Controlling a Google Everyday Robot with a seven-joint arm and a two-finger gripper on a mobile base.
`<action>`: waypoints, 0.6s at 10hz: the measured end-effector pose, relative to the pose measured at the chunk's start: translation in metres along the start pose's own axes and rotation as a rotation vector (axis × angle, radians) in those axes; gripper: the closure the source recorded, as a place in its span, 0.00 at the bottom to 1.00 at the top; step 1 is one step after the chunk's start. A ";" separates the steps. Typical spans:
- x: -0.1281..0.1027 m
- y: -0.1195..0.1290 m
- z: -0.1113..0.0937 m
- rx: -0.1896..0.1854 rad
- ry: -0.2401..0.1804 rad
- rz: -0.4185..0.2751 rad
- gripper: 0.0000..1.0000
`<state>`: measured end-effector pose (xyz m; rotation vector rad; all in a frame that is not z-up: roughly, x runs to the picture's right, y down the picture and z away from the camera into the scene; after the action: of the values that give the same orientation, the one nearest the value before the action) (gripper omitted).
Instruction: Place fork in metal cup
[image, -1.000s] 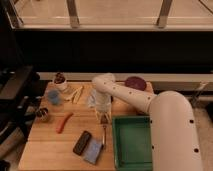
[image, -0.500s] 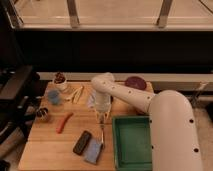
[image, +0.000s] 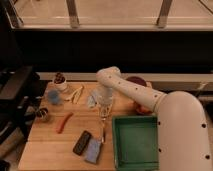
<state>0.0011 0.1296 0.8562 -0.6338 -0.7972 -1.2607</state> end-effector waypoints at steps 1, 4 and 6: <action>0.015 -0.006 -0.020 0.047 0.042 -0.003 1.00; 0.048 -0.032 -0.073 0.167 0.155 -0.038 1.00; 0.061 -0.054 -0.107 0.248 0.219 -0.073 1.00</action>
<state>-0.0265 -0.0018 0.8425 -0.2641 -0.7834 -1.2484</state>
